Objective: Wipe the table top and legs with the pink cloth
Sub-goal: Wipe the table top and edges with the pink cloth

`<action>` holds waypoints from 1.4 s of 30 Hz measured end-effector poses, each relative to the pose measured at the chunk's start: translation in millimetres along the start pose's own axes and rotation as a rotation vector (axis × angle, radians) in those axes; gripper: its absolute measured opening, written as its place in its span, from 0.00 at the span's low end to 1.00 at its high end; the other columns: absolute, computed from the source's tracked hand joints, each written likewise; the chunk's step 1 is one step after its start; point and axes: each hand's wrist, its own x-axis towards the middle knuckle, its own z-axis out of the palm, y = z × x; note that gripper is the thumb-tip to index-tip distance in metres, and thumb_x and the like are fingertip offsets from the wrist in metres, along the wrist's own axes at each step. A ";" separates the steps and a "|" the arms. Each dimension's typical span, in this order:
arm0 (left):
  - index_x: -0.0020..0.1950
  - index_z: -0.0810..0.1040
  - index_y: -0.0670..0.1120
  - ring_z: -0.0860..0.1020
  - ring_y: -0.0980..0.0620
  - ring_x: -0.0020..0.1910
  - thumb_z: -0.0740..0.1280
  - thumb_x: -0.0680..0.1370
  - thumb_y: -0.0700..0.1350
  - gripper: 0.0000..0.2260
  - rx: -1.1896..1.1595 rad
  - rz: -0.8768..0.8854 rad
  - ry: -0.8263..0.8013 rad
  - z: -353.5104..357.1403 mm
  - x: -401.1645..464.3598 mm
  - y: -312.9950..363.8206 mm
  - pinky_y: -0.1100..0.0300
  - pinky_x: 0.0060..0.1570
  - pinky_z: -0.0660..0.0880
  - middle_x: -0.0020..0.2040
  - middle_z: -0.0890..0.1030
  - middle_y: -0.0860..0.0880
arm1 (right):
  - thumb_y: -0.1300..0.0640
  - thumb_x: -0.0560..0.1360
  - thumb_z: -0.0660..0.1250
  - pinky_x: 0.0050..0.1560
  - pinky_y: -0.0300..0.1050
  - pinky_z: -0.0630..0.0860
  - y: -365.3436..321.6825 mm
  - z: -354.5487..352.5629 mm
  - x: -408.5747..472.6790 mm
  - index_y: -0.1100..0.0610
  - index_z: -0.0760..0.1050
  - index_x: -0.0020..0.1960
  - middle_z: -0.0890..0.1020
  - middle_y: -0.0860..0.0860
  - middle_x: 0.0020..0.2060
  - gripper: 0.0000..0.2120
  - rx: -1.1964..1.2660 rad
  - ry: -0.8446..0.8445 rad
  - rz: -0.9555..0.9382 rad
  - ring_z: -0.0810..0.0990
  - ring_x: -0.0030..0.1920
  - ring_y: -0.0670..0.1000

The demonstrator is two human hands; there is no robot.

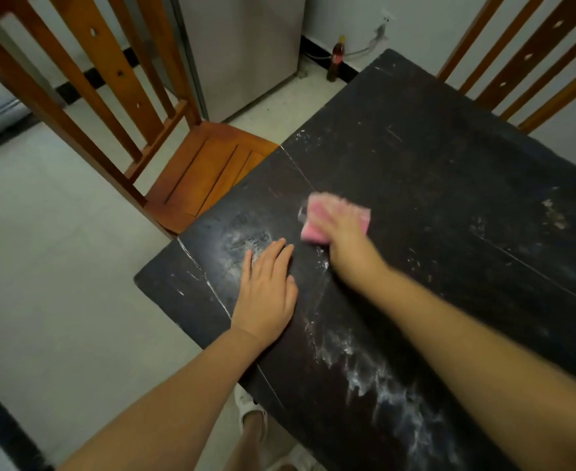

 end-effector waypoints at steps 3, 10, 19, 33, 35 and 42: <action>0.68 0.68 0.42 0.64 0.49 0.68 0.50 0.75 0.48 0.23 -0.067 -0.084 0.073 -18.6 5.7 -23.7 0.48 0.71 0.50 0.68 0.70 0.44 | 0.68 0.71 0.52 0.74 0.49 0.36 -37.2 20.9 -99.1 0.54 0.55 0.73 0.53 0.54 0.74 0.31 0.082 -0.176 -0.146 0.45 0.74 0.61; 0.63 0.72 0.42 0.68 0.45 0.66 0.50 0.76 0.49 0.22 0.191 -0.118 0.025 -39.5 27.3 -75.1 0.36 0.67 0.58 0.65 0.72 0.42 | 0.66 0.70 0.51 0.72 0.44 0.59 -36.2 -54.3 -8.3 0.62 0.72 0.65 0.73 0.57 0.65 0.25 0.292 0.031 0.038 0.69 0.68 0.54; 0.65 0.71 0.43 0.69 0.46 0.66 0.51 0.77 0.49 0.20 0.238 -0.135 -0.002 -35.0 29.2 -79.8 0.38 0.66 0.60 0.66 0.72 0.43 | 0.66 0.76 0.55 0.72 0.49 0.50 -30.3 9.8 63.7 0.58 0.63 0.71 0.64 0.58 0.70 0.23 0.005 0.012 0.041 0.60 0.71 0.58; 0.68 0.68 0.44 0.66 0.48 0.68 0.50 0.78 0.50 0.22 0.308 -0.128 -0.003 -29.5 30.9 -82.9 0.42 0.68 0.56 0.67 0.72 0.44 | 0.69 0.72 0.56 0.68 0.59 0.62 12.2 -67.9 204.1 0.56 0.72 0.63 0.69 0.60 0.66 0.22 -0.152 0.076 0.281 0.66 0.67 0.61; 0.68 0.67 0.43 0.67 0.48 0.67 0.50 0.78 0.50 0.22 0.290 -0.125 -0.002 -29.8 30.8 -83.2 0.41 0.68 0.57 0.67 0.71 0.44 | 0.68 0.73 0.57 0.69 0.57 0.61 -22.2 -35.9 185.1 0.56 0.73 0.62 0.70 0.61 0.64 0.19 -0.100 -0.018 0.209 0.66 0.68 0.61; 0.70 0.64 0.42 0.66 0.48 0.68 0.51 0.77 0.47 0.22 -0.133 -0.428 0.210 -49.6 27.5 -80.8 0.46 0.71 0.56 0.68 0.70 0.44 | 0.73 0.75 0.53 0.70 0.34 0.35 -97.3 -3.2 23.4 0.49 0.57 0.73 0.49 0.43 0.72 0.31 0.104 -0.369 -0.299 0.43 0.74 0.45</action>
